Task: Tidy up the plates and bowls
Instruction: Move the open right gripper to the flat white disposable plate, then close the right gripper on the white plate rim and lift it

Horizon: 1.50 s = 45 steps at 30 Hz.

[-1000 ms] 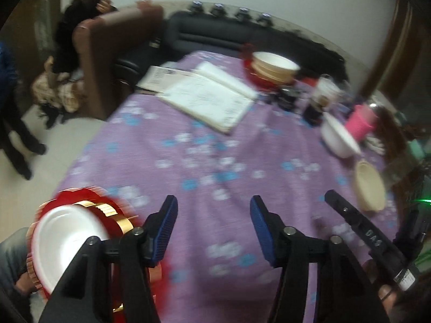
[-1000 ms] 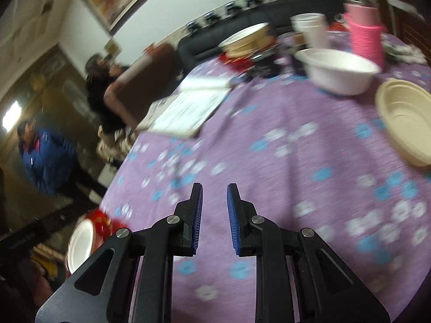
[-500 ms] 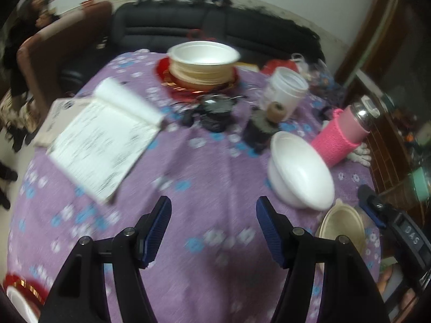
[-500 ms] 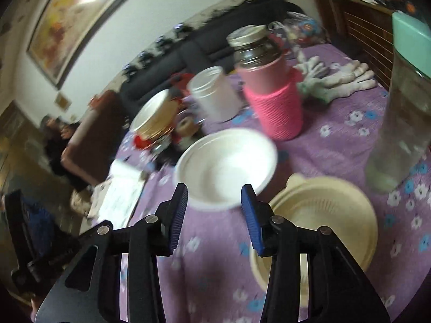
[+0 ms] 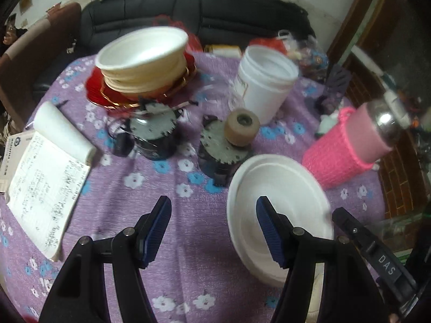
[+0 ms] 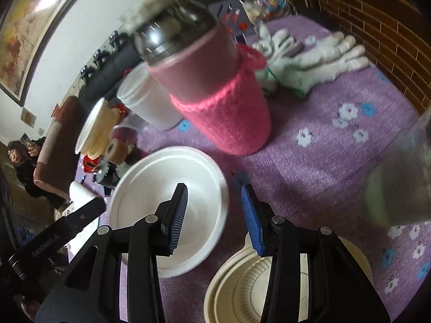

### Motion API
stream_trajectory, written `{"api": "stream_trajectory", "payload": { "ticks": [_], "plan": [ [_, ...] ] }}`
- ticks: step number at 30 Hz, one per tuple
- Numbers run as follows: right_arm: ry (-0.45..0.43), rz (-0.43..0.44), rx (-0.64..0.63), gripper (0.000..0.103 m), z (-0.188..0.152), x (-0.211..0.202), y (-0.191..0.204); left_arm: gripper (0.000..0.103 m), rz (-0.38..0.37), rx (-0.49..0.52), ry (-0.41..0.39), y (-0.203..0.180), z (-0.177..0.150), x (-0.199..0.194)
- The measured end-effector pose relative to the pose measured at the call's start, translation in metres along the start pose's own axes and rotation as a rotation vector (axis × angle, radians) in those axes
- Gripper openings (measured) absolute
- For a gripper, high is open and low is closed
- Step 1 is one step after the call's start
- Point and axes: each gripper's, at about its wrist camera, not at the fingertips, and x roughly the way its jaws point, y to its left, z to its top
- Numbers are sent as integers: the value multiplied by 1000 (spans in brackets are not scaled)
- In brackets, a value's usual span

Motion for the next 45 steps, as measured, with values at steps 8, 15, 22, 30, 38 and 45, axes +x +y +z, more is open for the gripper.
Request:
{"api": "stream_trajectory", "payload": {
  "ticks": [8,15,22,30,38,45],
  "plan": [
    [51,-1,40,41,-2,27,-11,66,-2,-11,38,-7,-1,20],
    [33,32,39,41,-1,26,-11,66,-31,-11,53,-12,-8,29],
    [28,19,19,41,0,30,-5,65,-26,20,26,-20,-9,29],
    [64,60,4,35,-3,34,0,28,-29,32,62,-17,-14,39],
    [58,44,-31,12,-8,40,9,12,-49,22,56,-7,-18,34],
    [39,70,-73,10,-15,30,24,12,-39,5,22,7,-27,12]
  ]
}}
